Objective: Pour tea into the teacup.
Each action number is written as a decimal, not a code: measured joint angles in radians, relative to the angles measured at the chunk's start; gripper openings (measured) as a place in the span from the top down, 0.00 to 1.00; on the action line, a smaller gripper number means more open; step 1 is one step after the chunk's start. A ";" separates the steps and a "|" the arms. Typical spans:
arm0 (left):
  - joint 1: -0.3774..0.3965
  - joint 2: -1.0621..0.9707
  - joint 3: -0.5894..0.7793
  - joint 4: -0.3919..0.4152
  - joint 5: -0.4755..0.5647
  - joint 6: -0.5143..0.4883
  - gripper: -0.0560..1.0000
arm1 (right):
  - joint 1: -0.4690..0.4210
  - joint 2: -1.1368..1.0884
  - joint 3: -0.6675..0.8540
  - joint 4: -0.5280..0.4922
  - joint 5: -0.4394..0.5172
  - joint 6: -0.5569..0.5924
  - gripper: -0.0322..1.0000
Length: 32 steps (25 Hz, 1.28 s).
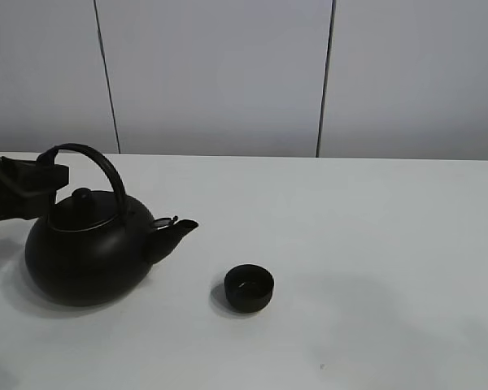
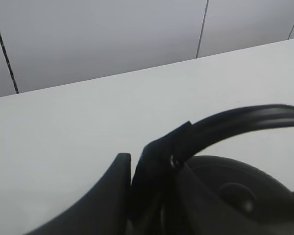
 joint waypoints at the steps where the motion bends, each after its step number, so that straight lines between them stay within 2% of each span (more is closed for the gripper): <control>1: 0.000 0.000 0.000 -0.001 0.000 -0.006 0.80 | 0.000 0.000 0.000 0.000 0.000 0.000 0.43; 12: -0.088 -0.108 0.006 -0.062 0.161 -0.008 0.80 | 0.000 0.000 0.000 0.000 0.000 0.000 0.43; 24: -0.244 -0.141 -0.013 -0.151 0.183 -0.012 0.80 | 0.000 0.000 0.000 0.000 0.001 0.000 0.43; 32: -0.283 -0.141 -0.076 -0.170 0.223 -0.014 0.80 | 0.000 0.000 0.000 0.000 0.001 0.000 0.43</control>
